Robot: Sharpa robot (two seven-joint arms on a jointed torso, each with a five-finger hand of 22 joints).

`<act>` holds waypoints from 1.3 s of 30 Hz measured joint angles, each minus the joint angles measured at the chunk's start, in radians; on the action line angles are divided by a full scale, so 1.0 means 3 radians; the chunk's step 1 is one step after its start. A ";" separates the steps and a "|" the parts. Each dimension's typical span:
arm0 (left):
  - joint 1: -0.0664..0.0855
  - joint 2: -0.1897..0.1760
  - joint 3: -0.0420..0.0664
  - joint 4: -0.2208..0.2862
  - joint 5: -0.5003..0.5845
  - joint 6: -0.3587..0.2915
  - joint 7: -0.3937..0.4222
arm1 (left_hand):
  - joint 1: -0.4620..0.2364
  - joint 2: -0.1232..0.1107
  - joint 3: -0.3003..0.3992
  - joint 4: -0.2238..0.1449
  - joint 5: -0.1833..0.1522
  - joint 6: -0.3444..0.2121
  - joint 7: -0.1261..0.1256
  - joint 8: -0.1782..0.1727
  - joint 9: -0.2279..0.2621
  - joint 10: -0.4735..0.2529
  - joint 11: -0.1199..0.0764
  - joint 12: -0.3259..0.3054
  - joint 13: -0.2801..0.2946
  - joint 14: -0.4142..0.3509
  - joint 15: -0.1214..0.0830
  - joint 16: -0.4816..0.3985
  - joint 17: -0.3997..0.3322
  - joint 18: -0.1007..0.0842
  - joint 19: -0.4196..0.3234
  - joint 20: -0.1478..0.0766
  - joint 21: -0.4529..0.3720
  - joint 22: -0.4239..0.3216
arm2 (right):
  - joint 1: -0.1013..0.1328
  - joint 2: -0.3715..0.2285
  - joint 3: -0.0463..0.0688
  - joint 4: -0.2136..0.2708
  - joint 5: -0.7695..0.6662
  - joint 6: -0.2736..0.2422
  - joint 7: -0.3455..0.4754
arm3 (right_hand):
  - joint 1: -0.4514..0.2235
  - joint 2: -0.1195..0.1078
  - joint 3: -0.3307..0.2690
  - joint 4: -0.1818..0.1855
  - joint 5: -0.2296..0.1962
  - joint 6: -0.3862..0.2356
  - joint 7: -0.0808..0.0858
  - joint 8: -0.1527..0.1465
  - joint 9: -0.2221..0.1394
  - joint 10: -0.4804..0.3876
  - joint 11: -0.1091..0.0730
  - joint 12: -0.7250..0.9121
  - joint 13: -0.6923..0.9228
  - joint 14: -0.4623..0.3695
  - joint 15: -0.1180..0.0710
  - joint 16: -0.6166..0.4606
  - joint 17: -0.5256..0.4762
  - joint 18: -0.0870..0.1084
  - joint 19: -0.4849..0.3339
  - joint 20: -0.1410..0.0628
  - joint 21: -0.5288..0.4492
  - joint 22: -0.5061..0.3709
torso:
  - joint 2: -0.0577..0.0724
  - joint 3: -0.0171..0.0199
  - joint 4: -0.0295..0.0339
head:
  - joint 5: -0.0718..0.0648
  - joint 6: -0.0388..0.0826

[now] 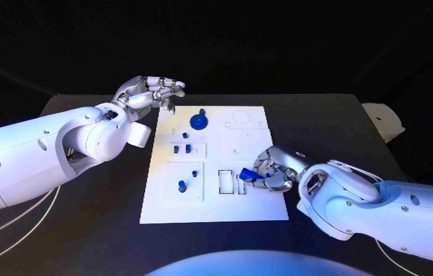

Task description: Assemble the parts on the task board

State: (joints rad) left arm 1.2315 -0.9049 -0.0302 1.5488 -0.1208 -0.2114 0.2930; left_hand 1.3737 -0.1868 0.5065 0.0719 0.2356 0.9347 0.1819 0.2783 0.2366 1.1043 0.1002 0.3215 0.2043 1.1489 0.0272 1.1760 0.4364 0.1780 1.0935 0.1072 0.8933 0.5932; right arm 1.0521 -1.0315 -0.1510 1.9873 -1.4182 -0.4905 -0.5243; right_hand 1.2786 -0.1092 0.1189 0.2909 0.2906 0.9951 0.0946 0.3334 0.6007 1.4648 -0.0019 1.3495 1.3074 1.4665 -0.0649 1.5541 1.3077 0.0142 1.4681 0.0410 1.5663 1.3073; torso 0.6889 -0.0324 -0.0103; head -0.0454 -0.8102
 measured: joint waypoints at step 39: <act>-0.0001 -0.0014 0.0000 0.0019 0.0000 0.0005 -0.0028 | 0.0000 0.0000 0.0000 0.0000 0.0000 0.0000 0.0000 0.0000 0.0002 -0.0012 0.0012 0.0022 0.0003 0.0000 0.0000 0.0000 -0.0002 0.0000 0.0000 0.0000 0.0000 -0.0004 | 0.0027 0.0546 0.0008 -0.0336 0.0193 0.0179 0.0003 | -0.0391 0.0167 0.0032 0.0014 -0.0029 0.0048 0.0048 0.0179 0.0011 0.0006 -0.0078 0.0214 0.0002 0.0001 -0.0071 0.0025 -0.0001 0.0000 -0.0012 -0.0059 0.0000 0.0001 | 0.0008 -0.0002 0.0001 | 0.0038 -0.0011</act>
State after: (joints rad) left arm 1.2312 -0.9091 -0.0303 1.5546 -0.1208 -0.2098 0.2846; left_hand 1.3738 -0.1868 0.5065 0.0718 0.2356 0.9348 0.1819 0.2783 0.2372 1.1006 0.1039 0.3283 0.2052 1.1489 0.0272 1.1760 0.4357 0.1780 1.0935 0.1073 0.8934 0.5920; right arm 1.0602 -0.8678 -0.1486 1.8866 -1.3603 -0.4368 -0.5234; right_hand 1.1614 -0.0591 0.1284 0.2952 0.2819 1.0095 0.1090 0.3872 0.6040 1.4666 -0.0252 1.4136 1.3080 1.4668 -0.0862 1.5616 1.3074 0.0143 1.4644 0.0233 1.5663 1.3077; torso 0.6912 -0.0330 -0.0100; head -0.0340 -0.8135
